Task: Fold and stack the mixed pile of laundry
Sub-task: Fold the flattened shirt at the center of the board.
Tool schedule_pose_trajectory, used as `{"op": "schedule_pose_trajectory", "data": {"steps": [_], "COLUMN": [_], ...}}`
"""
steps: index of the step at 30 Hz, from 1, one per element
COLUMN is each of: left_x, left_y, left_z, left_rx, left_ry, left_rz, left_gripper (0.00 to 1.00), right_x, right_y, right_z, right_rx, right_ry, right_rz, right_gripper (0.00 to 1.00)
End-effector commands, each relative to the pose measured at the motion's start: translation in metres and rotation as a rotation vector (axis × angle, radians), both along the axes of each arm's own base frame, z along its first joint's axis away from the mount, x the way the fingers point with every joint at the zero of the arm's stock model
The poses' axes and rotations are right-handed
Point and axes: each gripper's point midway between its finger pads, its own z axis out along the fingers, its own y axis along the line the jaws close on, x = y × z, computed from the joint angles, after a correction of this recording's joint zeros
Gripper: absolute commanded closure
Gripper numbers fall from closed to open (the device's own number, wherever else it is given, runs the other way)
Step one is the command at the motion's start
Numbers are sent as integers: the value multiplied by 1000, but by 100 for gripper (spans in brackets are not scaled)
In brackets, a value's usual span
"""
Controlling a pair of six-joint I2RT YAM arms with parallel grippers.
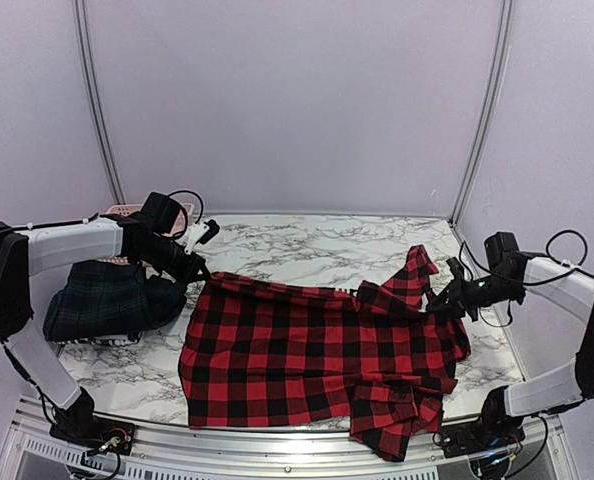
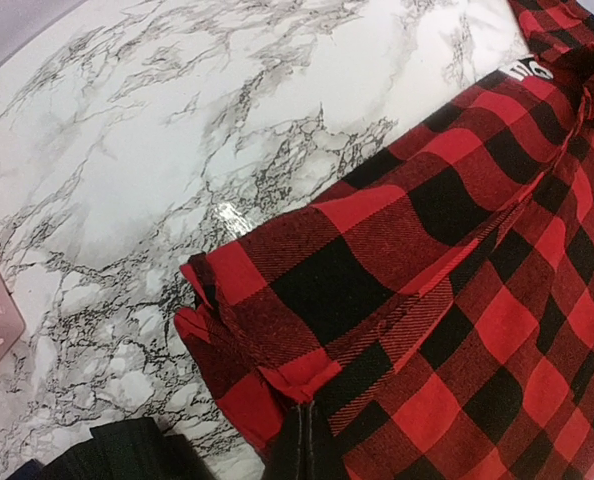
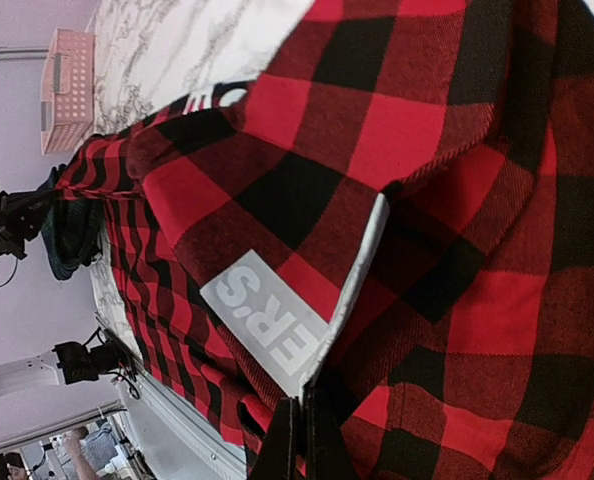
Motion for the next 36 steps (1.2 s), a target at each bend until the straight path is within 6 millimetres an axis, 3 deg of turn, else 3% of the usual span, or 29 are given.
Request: {"op": "schedule_pose_trajectory", "data": {"steps": [1, 3, 6, 8, 11, 13, 16, 19, 20, 23, 28, 32, 36], "left_x": [-22, -28, -26, -20, -6, 3, 28, 41, 41, 49, 45, 39, 33], "left_y": [0, 7, 9, 7, 5, -5, -18, -51, -64, -78, -84, -79, -62], "left_z": [-20, -23, -7, 11, 35, 47, 59, 61, 65, 55, 33, 31, 43], "left_rx": [98, 136, 125, 94, 53, 0, -120, -306, -369, -410, -365, -327, -277], "left_ry": [28, 13, -41, -94, -164, -172, -125, -27, 12, 65, 76, 46, -39], "left_rz": [-80, -84, -67, -45, 5, 23, 137, 136, 95, 95, 99, 108, 137], "left_gripper": [94, 79, 68, 49, 17, 2, 1, 1, 1, 1, 1, 1, 1], "right_x": [-14, -21, -19, -9, 12, 30, 52, 69, 71, 83, 89, 72, 33], "right_y": [-1, 0, 0, -3, -12, -14, -6, 7, 23, 45, 79, 103, 119], "right_z": [-14, -17, -5, 9, 24, 33, 38, 31, 28, 11, -18, -45, -74], "right_rx": [-20, -18, -28, -48, -102, -102, -37, -33, -42, -69, -102, -142, -164], "right_ry": [56, 76, 54, 1, -58, -99, -125, -122, -126, -102, -74, -24, 52], "right_rz": [2, 19, 36, 32, 6, -17, -28, 7, 53, 115, 200, 294, 386], "right_gripper": [100, 100, 76, 62, 57, 56, 58, 62, 62, 65, 70, 74, 78]}}
